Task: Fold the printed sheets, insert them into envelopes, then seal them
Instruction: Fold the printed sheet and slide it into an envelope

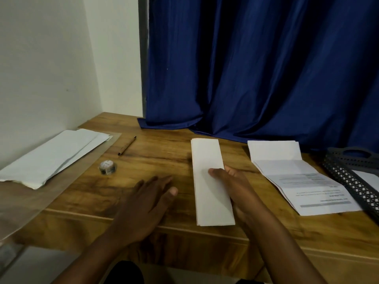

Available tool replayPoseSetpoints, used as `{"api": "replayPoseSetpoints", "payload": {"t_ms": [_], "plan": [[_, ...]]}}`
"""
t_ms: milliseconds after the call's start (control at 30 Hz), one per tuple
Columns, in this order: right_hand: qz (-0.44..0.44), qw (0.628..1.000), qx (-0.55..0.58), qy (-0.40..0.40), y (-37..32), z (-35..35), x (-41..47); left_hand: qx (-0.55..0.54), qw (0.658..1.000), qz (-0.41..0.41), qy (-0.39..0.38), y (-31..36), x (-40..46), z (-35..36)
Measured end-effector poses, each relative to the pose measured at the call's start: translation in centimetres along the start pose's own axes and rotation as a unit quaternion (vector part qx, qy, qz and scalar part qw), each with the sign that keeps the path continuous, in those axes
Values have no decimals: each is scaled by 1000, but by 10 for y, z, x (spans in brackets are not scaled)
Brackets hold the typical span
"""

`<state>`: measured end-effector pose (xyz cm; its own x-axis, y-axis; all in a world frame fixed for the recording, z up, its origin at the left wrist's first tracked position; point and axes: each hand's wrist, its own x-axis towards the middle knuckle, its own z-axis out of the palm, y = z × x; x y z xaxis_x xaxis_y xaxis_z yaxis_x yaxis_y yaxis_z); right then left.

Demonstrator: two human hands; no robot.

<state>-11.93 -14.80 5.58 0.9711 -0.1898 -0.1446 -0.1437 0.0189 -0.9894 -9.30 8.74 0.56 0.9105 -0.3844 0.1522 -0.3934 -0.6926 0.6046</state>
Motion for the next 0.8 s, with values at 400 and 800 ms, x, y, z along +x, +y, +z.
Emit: {"api": "replayPoseSetpoints", "payload": {"t_ms": [400, 800], "plan": [[-140, 969, -192, 64, 44, 23, 19, -188, 982, 25, 3, -9, 5, -29], [-128, 971, -182, 92, 51, 19, 32, 155, 961, -173, 152, -144, 60, -185]]}}
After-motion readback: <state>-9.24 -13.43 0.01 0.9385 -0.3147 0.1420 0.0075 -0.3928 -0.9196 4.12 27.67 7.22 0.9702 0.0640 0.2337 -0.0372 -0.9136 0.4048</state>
